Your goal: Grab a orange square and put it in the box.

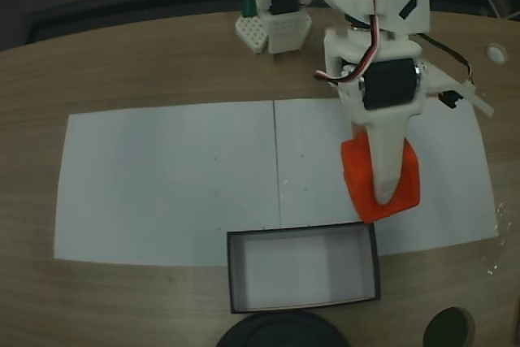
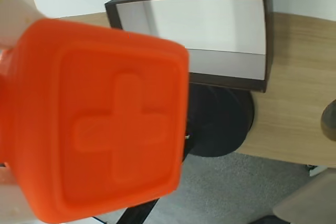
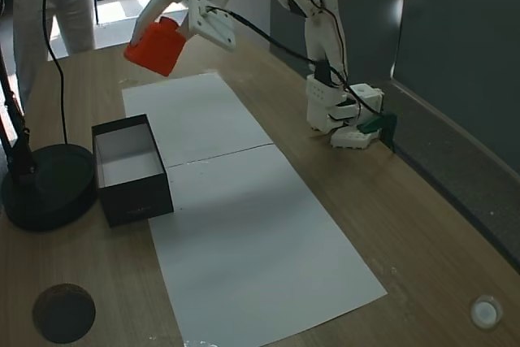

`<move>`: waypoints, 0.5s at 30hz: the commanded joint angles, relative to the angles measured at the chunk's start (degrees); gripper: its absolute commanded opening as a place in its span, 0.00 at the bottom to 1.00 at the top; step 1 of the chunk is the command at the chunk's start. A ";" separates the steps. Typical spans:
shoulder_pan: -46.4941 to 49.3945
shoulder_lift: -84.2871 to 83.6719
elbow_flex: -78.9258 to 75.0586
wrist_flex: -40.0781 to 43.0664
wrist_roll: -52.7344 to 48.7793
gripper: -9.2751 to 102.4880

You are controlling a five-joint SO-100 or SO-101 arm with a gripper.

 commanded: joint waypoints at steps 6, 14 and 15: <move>1.05 0.88 12.13 -9.40 0.35 0.14; 5.80 -8.35 14.06 -13.71 1.85 0.14; 6.24 -9.40 14.06 -14.24 1.85 0.14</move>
